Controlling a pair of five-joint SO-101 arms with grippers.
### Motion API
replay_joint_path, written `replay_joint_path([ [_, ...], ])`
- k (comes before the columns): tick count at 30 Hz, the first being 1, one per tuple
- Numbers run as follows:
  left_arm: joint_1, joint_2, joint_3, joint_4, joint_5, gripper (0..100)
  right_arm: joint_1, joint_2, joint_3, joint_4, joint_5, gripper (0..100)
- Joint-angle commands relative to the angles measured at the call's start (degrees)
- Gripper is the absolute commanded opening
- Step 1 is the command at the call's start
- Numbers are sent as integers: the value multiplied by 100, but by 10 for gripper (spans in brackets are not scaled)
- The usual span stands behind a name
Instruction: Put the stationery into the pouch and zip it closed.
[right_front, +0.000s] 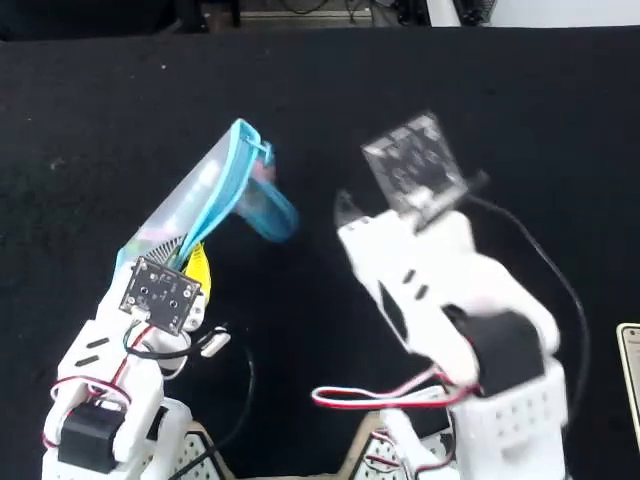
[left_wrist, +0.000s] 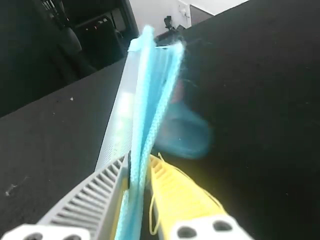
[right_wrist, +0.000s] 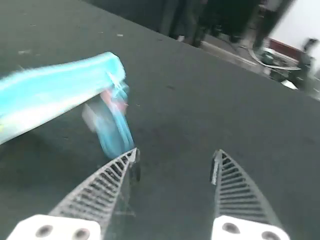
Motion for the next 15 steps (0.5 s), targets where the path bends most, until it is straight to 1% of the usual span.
replay_joint_path([
  [1, -66, -35, -13, -571, -44, 29, 809, -602, 778, -378, -18, 221],
  [5, -576, -26, 110, -1389, -18, 29, 1749, -1015, 2220, -1284, -18, 219],
  [8, -796, -9, 426, -2207, -18, 29, 2171, -1138, 3169, -1987, -26, 219],
  [12, -637, 0, 1200, -3235, -44, 29, 2180, -1191, 4101, -2391, -79, 219],
  [15, -444, 0, 1771, -3569, -53, 34, 1978, -1191, 4629, -2585, -79, 219],
])
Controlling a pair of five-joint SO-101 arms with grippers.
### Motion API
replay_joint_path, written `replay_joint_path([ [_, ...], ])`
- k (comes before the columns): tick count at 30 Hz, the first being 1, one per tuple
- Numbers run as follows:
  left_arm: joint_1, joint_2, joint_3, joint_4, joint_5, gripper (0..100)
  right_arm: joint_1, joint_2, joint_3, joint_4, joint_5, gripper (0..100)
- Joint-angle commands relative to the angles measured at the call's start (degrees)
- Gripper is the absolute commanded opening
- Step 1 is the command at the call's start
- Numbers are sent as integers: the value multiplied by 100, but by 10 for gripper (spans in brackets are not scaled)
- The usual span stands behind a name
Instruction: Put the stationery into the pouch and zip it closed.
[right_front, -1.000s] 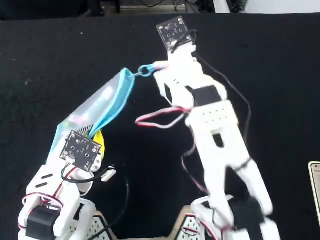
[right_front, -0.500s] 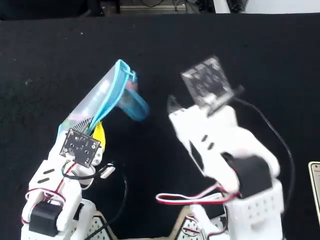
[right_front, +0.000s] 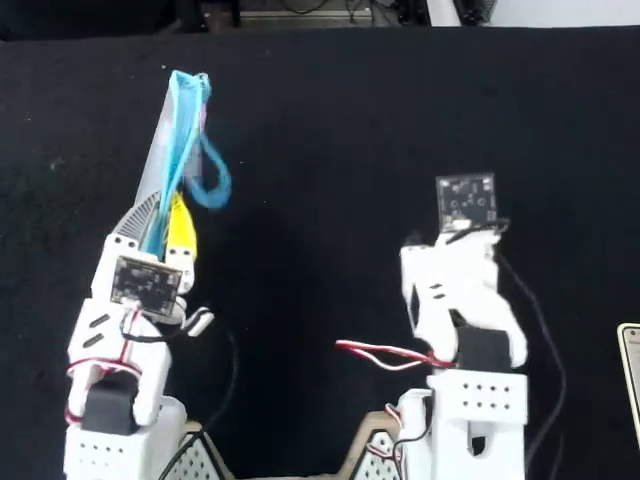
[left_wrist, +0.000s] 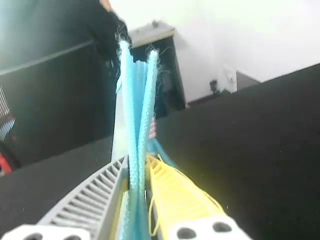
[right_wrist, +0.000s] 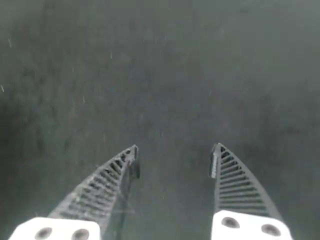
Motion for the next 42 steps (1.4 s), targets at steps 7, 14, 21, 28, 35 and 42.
replay_joint_path([
  [7, 655, -9, 1024, -440, 70, 223, -299, -119, 1112, -809, -9, 219],
  [14, 998, -9, 1279, -176, 862, 227, -334, -119, 1560, -1301, -9, 219],
  [21, 1103, -18, 532, 862, 862, 228, -334, -119, 1569, -1319, -9, 219],
  [28, 927, -9, -505, 1116, 862, 228, -334, -119, 1578, -1292, -9, 219],
  [35, 716, -35, -1147, 2066, 809, 224, -334, -119, 1578, -1292, -9, 219],
  [42, -251, -53, -409, 3015, 176, 182, -343, -119, 1631, -1284, -44, 152],
])
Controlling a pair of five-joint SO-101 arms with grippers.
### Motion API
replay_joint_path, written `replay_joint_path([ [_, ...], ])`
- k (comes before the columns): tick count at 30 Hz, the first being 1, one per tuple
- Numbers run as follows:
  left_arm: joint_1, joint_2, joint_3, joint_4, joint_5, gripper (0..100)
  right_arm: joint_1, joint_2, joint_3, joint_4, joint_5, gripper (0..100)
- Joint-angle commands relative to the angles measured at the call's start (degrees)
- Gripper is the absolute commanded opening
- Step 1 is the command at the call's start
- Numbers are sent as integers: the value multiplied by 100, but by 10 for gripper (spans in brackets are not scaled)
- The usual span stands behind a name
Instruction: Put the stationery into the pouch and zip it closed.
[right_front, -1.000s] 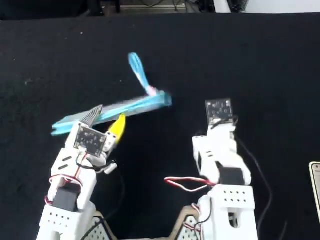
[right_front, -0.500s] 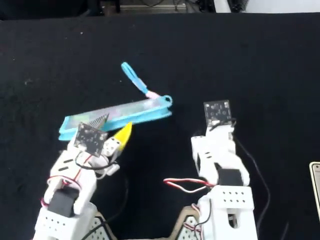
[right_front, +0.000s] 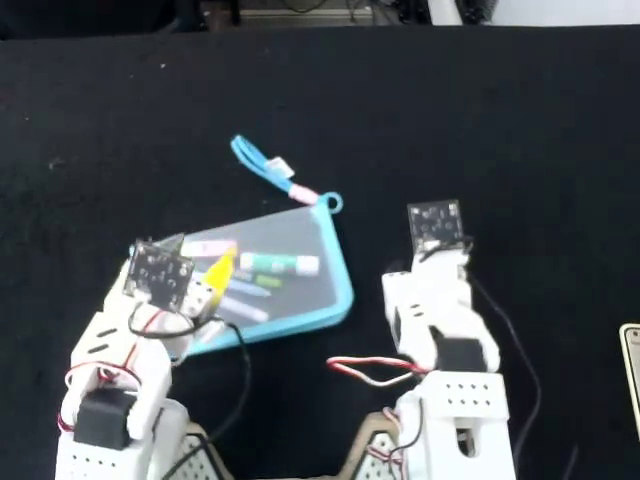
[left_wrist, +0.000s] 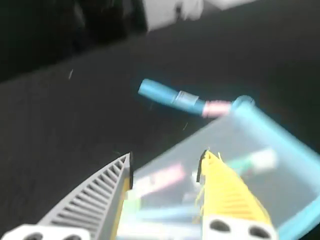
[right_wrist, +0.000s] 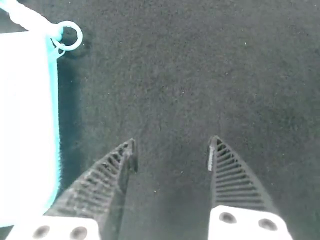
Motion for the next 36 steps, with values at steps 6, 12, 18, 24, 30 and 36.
replay_joint_path([
  [6, -1437, 18, 321, 360, -132, 80, -53, -101, -92, 0, -53, 34],
  [12, -2492, 18, 541, 967, -123, 32, 9, -400, 338, 536, -9, 12],
  [18, -2712, 18, 1209, 1081, -114, 32, 35, -1305, 919, 826, -44, 12],
  [24, -2738, 18, 1508, 1705, -88, 32, 343, -2589, 1042, 2163, -53, 12],
  [30, -3626, 18, 1508, 1459, 1354, 32, 44, -3662, 998, 3525, -132, 12],
  [36, -3213, 18, 1560, 1582, 1468, 34, -9, -3837, 989, 3613, -659, 12],
])
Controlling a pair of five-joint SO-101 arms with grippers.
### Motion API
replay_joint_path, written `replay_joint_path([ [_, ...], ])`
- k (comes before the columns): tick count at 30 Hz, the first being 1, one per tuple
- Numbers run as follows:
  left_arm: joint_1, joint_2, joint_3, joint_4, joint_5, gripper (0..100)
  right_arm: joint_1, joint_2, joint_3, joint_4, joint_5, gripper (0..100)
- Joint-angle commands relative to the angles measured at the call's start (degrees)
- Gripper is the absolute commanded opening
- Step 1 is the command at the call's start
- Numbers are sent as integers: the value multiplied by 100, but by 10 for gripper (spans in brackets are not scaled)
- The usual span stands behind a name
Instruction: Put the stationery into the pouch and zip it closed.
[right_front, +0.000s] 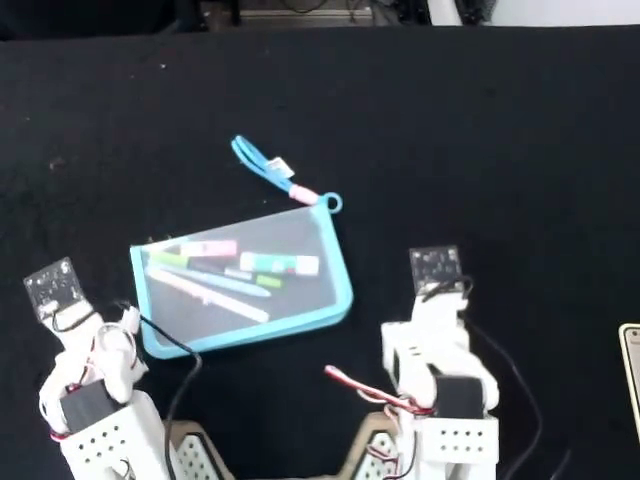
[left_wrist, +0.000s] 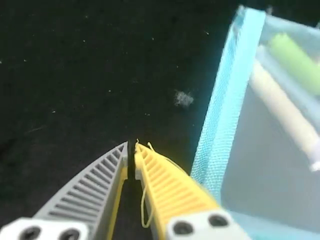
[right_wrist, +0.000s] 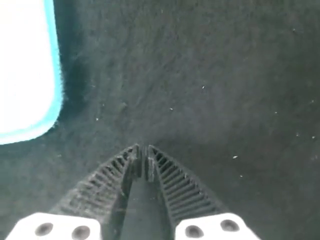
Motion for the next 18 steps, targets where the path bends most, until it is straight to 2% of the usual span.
replay_joint_path([
  [1, 629, -9, 31, 167, 70, 36, -35, -558, -40, 44, -167, 12],
  [12, 3732, 0, 198, -88, 70, 37, 0, -549, -48, 35, -185, 12],
  [15, 4057, 0, 198, -79, 79, 37, 0, -549, -48, 35, -167, 12],
  [18, 3785, 0, 189, -62, 79, 37, 0, -549, -48, 35, -167, 12],
])
